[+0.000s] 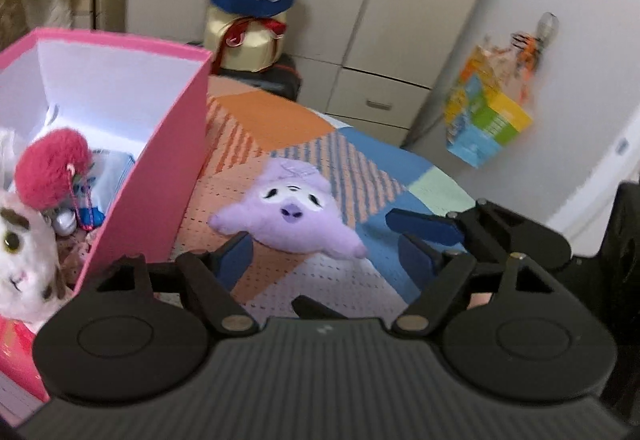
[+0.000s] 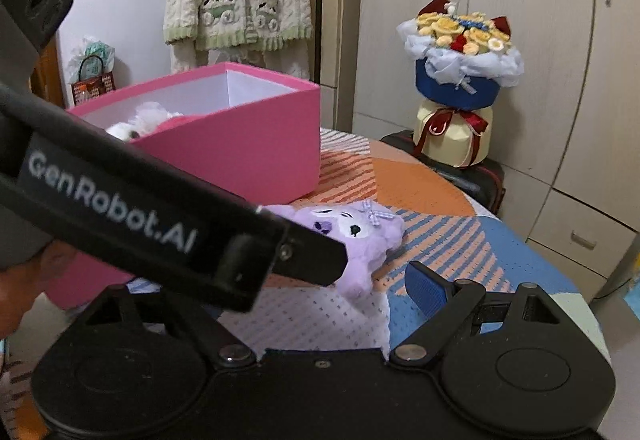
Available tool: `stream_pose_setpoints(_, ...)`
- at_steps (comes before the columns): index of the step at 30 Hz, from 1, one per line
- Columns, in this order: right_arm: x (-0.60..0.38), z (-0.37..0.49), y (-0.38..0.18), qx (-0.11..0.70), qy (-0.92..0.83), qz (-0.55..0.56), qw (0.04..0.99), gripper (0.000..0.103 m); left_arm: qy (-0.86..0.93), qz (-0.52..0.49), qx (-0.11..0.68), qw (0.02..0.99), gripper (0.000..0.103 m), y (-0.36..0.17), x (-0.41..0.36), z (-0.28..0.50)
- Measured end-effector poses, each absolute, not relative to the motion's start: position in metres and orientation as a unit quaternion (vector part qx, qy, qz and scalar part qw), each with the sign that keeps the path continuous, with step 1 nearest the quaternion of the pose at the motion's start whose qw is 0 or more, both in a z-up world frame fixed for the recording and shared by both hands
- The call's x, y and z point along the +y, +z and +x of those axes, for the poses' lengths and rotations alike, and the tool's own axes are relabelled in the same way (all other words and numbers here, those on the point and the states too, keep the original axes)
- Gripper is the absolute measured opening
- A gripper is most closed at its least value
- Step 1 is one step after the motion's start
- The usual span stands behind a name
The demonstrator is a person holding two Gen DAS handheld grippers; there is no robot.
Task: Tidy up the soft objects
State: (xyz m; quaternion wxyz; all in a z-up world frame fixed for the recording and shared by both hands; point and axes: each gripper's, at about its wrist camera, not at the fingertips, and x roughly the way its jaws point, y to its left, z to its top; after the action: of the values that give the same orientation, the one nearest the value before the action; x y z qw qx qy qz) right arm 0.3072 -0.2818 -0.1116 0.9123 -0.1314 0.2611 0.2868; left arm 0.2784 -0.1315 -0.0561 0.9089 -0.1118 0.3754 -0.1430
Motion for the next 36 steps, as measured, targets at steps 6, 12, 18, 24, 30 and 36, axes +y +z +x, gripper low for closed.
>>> stream_pose_setpoints(6, -0.28, 0.32, -0.12, 0.247, 0.308, -0.158, 0.905, 0.091, -0.111, -0.149, 0.375, 0.908, 0.076, -0.073, -0.128, 0.287)
stream_pose_setpoints(12, -0.278, 0.336, -0.123, 0.243, 0.318, -0.16, 0.902, 0.088, -0.103, -0.16, 0.381, 0.905, 0.067, -0.084, -0.13, 0.296)
stream_pose_setpoints(18, -0.277, 0.347, -0.129, 0.249, 0.334, -0.143, 0.898, 0.079, -0.107, -0.172, 0.374, 0.905, 0.066, -0.083, -0.124, 0.298)
stream_pose_setpoints(24, -0.281, 0.349, -0.131, 0.258, 0.326, -0.119, 0.902, 0.06, -0.117, -0.174, 0.378, 0.902, 0.066, -0.085, -0.125, 0.3)
stream_pose_setpoints(30, -0.29, 0.333, -0.13, 0.253, 0.33, -0.117, 0.902, 0.058, -0.126, -0.174, 0.38, 0.9, 0.066, -0.085, -0.123, 0.299)
stream_pose_setpoints(36, -0.305, 0.313, -0.13, 0.253, 0.329, -0.129, 0.901, 0.057, -0.134, -0.166, 0.374, 0.903, 0.067, -0.084, -0.125, 0.296)
